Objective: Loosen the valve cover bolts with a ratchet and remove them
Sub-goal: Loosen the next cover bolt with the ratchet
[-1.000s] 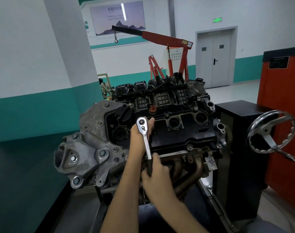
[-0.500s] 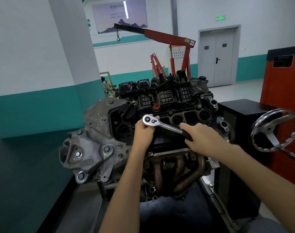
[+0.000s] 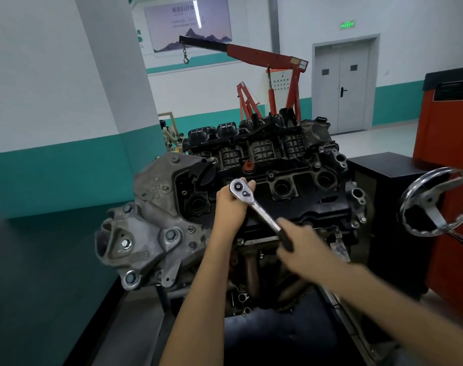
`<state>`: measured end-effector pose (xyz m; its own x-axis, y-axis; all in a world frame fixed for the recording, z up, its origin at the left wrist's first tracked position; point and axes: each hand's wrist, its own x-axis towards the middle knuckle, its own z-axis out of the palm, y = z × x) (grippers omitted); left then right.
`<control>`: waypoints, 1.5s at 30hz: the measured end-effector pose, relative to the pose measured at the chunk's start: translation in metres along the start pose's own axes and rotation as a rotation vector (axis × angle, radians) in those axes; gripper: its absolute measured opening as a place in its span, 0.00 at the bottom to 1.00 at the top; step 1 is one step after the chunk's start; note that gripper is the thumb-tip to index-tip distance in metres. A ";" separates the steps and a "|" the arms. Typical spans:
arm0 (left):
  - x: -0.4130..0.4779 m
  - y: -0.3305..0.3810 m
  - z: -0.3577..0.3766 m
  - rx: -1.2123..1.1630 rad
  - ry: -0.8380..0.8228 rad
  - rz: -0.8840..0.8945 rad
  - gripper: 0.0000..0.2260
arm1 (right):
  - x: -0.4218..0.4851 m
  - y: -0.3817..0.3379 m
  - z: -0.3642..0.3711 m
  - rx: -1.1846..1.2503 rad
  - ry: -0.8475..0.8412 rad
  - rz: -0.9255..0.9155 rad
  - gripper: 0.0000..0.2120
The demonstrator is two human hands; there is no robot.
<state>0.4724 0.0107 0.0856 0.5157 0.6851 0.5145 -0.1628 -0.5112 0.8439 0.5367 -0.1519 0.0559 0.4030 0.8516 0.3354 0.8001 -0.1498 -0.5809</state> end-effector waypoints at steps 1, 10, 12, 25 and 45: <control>-0.001 0.002 0.000 0.009 -0.002 0.009 0.22 | 0.008 0.007 -0.028 -0.098 -0.046 -0.040 0.17; -0.010 0.004 0.004 -0.080 0.061 0.006 0.21 | 0.008 0.009 -0.022 -0.202 0.112 -0.065 0.08; -0.010 0.004 0.009 -0.066 0.080 0.025 0.20 | -0.012 -0.007 0.024 0.134 0.145 0.037 0.10; -0.001 0.017 -0.017 0.128 -0.164 0.143 0.13 | 0.029 0.016 -0.052 -0.261 -0.073 -0.129 0.15; -0.007 0.002 -0.002 -0.022 0.039 0.094 0.19 | -0.005 -0.012 0.039 0.191 0.063 0.015 0.14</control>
<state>0.4668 0.0060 0.0835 0.4639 0.6550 0.5965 -0.2273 -0.5628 0.7947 0.5078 -0.1345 0.0320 0.4460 0.8158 0.3682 0.6972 -0.0587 -0.7145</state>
